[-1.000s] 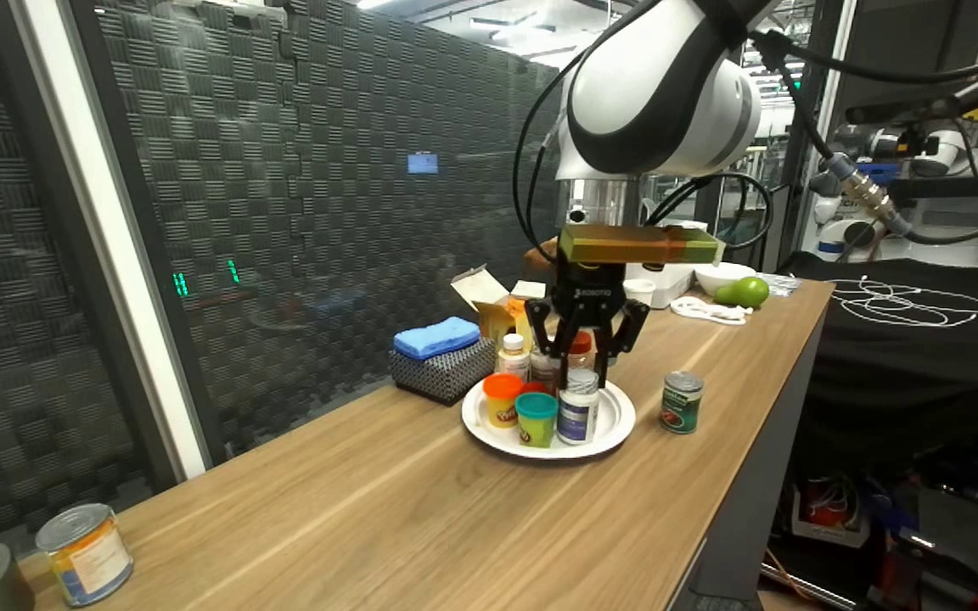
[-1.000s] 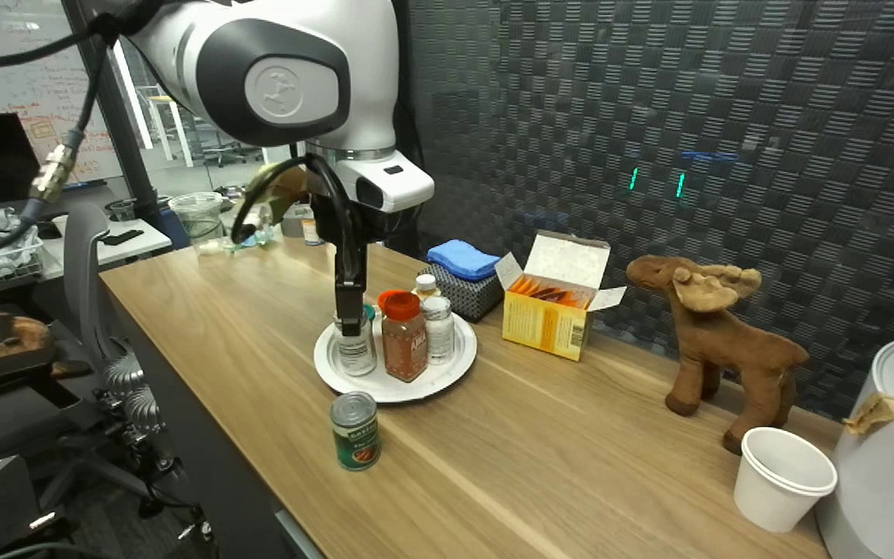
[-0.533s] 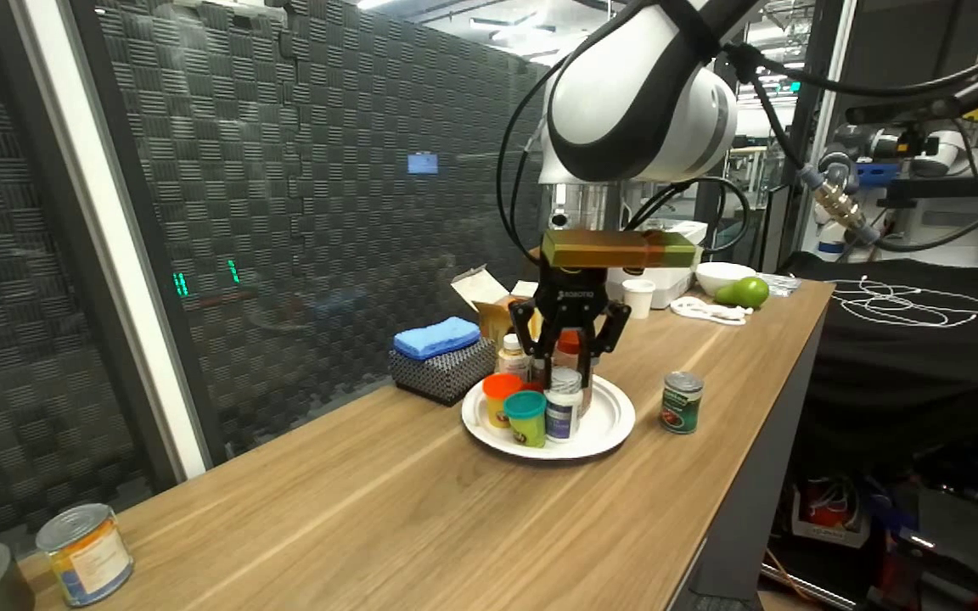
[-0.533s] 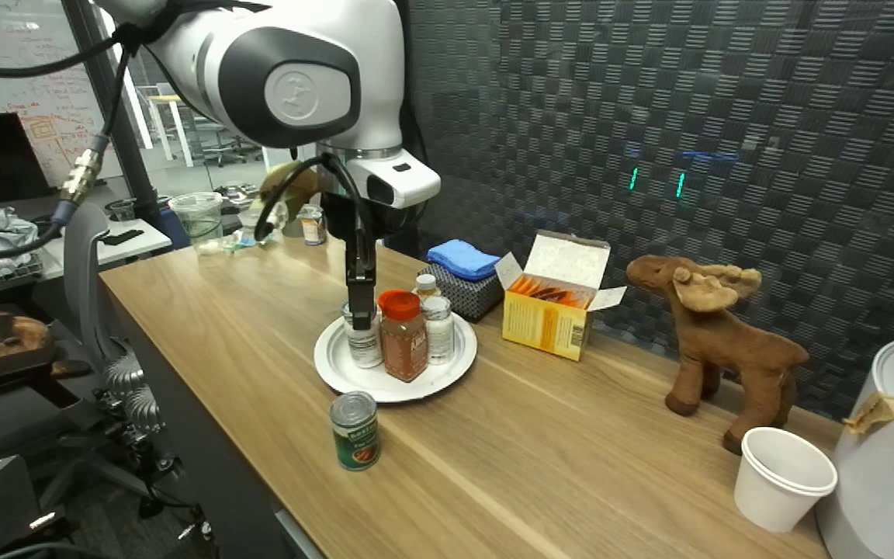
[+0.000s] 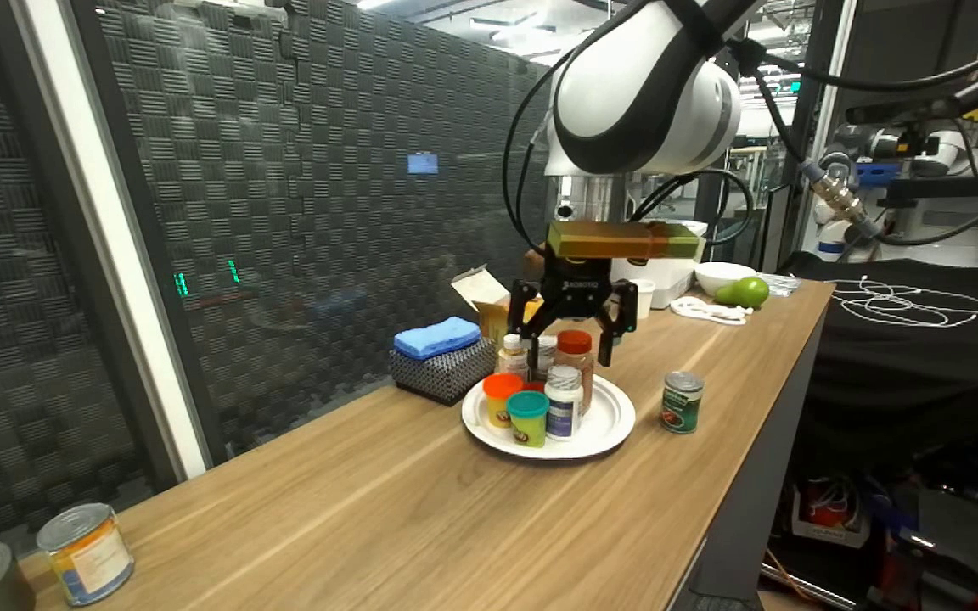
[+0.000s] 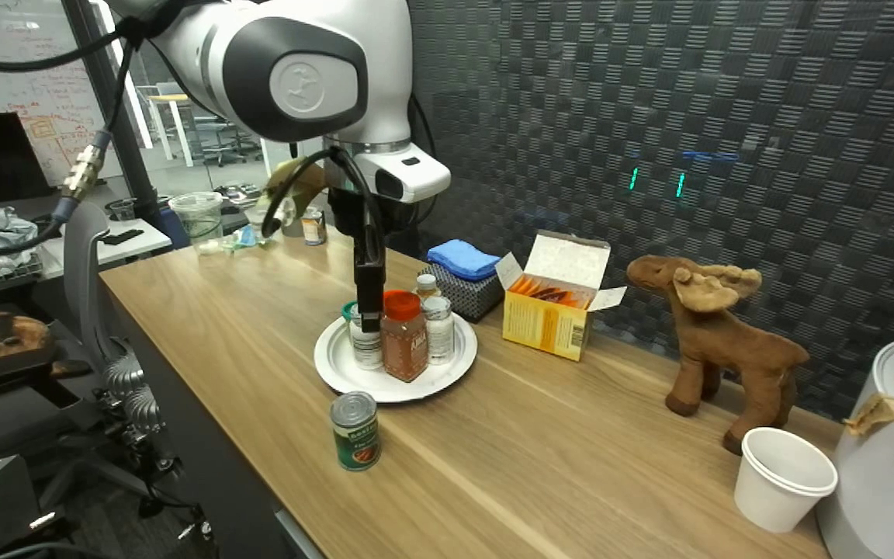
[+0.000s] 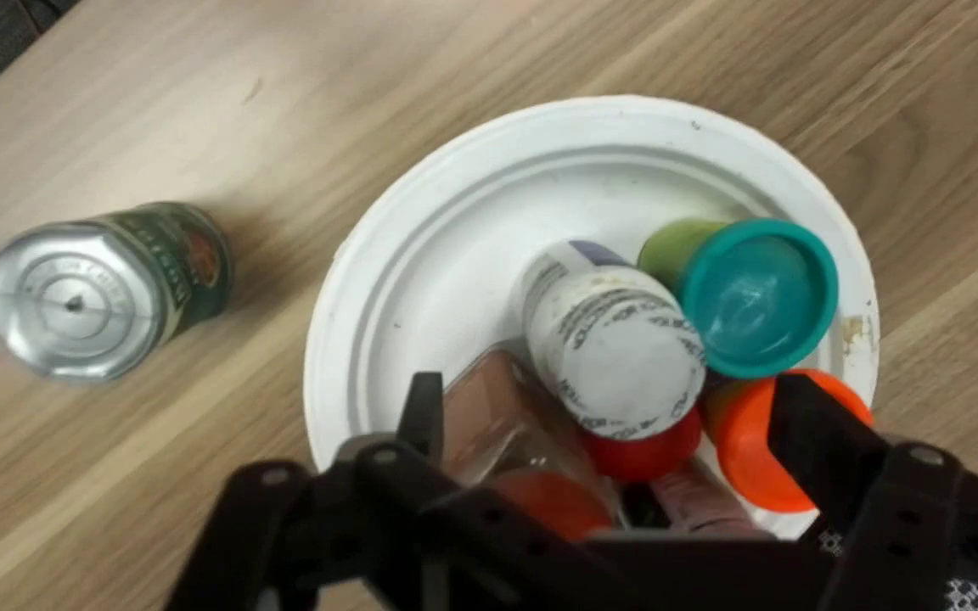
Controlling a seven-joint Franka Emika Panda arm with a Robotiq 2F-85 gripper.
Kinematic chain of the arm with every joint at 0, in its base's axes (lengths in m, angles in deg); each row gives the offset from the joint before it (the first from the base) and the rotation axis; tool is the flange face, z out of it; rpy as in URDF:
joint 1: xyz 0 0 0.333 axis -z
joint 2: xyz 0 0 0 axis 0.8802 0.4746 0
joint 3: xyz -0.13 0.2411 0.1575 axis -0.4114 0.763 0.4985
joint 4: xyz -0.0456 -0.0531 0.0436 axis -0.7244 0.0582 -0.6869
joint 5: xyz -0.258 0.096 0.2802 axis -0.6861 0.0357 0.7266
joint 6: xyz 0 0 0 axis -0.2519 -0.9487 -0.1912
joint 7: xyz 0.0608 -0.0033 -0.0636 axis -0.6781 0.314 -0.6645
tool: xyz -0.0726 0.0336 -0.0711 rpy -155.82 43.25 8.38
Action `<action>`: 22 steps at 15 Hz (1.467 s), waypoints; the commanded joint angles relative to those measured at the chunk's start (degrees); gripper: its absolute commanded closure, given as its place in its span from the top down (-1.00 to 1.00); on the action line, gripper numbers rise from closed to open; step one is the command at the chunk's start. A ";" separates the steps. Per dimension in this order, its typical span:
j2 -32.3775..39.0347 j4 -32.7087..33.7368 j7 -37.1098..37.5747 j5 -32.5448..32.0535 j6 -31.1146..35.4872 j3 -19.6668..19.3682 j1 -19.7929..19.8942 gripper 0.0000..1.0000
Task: Put the objects surrounding the white plate on to the plate.
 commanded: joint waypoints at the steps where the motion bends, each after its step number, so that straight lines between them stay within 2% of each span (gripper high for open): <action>1: -5.98 -4.16 -2.72 -4.48 1.26 -2.33 1.65 1.00; 4: -10.85 -9.03 -4.18 -8.69 3.90 -4.55 3.90 1.00; 7: -15.37 -14.34 -6.96 -10.23 6.18 -6.16 7.11 1.00; 11: -19.55 -19.86 -16.51 -6.56 6.83 -7.30 10.32 1.00; 17: -19.93 -23.31 -31.93 0.14 9.63 -7.26 9.72 1.00; 22: -17.68 -22.51 -36.29 0.75 8.19 -6.04 8.51 1.00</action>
